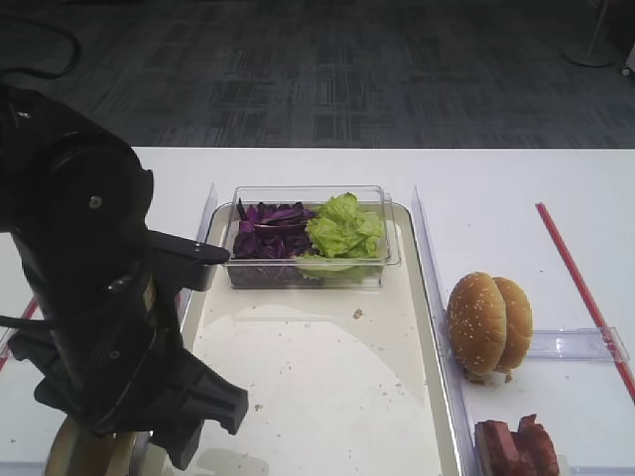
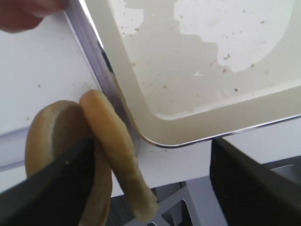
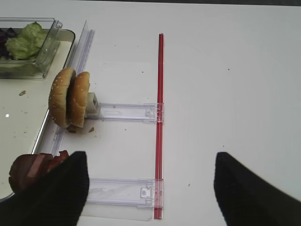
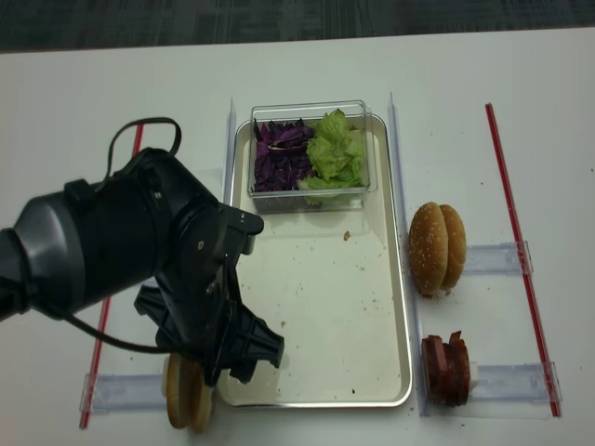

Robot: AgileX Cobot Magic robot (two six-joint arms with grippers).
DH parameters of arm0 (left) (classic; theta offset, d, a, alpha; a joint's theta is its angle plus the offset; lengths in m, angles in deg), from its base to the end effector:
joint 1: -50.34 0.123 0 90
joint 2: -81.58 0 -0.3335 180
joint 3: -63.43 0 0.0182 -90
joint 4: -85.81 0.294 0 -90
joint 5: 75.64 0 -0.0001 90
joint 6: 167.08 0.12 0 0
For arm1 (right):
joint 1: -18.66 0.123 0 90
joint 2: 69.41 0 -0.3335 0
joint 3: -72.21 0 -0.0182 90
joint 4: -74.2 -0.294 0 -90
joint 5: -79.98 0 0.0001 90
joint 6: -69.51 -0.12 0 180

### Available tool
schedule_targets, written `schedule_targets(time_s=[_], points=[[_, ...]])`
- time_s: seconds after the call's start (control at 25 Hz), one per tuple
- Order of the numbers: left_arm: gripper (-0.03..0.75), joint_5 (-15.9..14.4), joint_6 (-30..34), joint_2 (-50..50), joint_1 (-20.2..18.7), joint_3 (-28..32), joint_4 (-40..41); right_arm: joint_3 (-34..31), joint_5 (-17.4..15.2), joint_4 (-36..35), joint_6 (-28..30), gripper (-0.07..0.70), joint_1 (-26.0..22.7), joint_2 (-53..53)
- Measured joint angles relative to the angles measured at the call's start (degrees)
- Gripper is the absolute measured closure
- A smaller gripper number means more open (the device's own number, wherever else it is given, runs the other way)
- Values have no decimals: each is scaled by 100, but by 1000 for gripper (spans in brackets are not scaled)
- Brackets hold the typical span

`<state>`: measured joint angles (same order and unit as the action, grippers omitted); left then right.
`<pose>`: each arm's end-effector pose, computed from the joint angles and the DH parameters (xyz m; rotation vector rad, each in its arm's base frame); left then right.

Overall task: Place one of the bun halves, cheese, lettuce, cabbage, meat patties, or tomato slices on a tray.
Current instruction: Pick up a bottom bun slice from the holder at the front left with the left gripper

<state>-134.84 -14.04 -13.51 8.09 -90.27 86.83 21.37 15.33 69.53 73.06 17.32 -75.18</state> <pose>0.2149 -0.1928 0.1976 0.4322 3.1114 0.0289 0.0062 0.0087 0.2715 -0.0477 2.1133 0.0478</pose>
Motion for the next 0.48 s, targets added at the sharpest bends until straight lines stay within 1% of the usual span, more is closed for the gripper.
schedule_targets(time_s=[0.16, 0.4, 0.48], points=[[244, -155, -100, 0, 0, 0, 0, 0, 0, 0, 0, 61, 0, 0], [244, -181, -158, 0, 0, 0, 0, 0, 0, 0, 0, 61, 0, 0], [244, -194, -274, 0, 0, 0, 0, 0, 0, 0, 0, 61, 0, 0]])
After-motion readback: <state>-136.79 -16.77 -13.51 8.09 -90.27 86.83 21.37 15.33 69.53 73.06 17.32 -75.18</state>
